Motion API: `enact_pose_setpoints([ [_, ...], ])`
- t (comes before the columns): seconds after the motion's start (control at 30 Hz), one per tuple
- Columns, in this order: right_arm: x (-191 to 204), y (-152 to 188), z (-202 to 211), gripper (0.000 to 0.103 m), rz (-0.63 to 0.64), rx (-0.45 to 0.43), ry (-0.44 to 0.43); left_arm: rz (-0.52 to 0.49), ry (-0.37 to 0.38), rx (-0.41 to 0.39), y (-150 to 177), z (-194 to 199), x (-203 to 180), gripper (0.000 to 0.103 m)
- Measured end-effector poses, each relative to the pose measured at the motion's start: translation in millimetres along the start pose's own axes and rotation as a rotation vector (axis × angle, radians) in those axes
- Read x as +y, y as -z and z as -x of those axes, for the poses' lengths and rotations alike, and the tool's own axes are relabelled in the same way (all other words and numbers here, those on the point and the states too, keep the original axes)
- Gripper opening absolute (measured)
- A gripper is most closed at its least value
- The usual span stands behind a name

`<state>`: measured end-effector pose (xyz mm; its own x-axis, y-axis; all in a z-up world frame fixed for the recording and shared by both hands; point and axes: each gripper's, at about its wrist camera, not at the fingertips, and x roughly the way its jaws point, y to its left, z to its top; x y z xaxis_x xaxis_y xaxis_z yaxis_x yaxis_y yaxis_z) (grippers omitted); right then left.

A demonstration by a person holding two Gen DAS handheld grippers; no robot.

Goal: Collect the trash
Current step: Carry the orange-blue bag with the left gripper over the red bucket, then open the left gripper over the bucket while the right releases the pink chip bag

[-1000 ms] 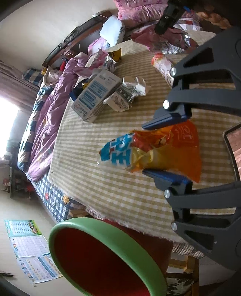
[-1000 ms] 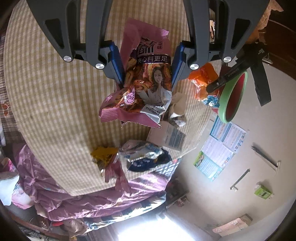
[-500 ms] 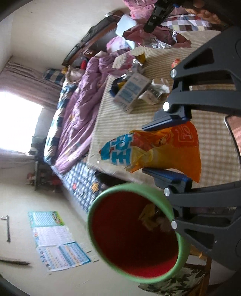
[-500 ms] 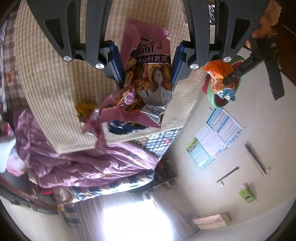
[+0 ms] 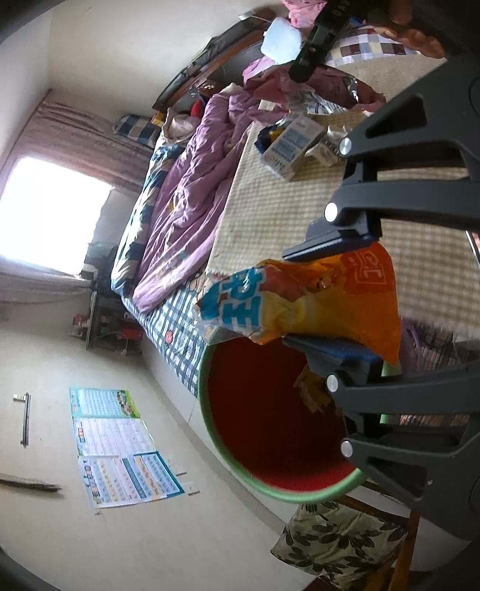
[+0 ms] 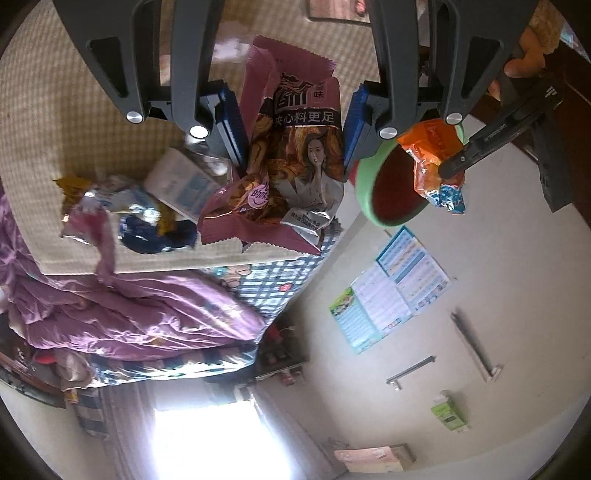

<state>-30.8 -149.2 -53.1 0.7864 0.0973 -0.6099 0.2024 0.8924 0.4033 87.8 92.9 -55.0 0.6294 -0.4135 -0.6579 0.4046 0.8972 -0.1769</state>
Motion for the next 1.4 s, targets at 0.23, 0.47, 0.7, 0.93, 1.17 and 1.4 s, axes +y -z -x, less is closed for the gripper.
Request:
enact_pose_setpoints([
  [0.23,15,3,-14,0.046,0.009,0.02,-0.008,0.007,0.009,-0.005,-4,1,16,0.038],
  [0.47,28,9,-23,0.046,0.005,0.025,0.0,0.006,0.025,0.006,-5,-3,27,0.038],
  [0.7,43,11,-31,0.046,0.002,0.025,-0.009,0.007,0.021,0.007,-7,-2,37,0.038],
  [0.93,65,8,-41,0.046,0.028,0.022,-0.05,0.008,0.011,-0.022,-12,5,48,0.038],
  [1.17,89,6,-48,0.046,0.085,0.019,-0.059,0.024,-0.029,-0.049,-17,9,70,0.038],
  [1.4,101,1,-57,0.046,0.082,0.036,-0.099,0.029,-0.057,-0.057,-17,10,82,0.038],
])
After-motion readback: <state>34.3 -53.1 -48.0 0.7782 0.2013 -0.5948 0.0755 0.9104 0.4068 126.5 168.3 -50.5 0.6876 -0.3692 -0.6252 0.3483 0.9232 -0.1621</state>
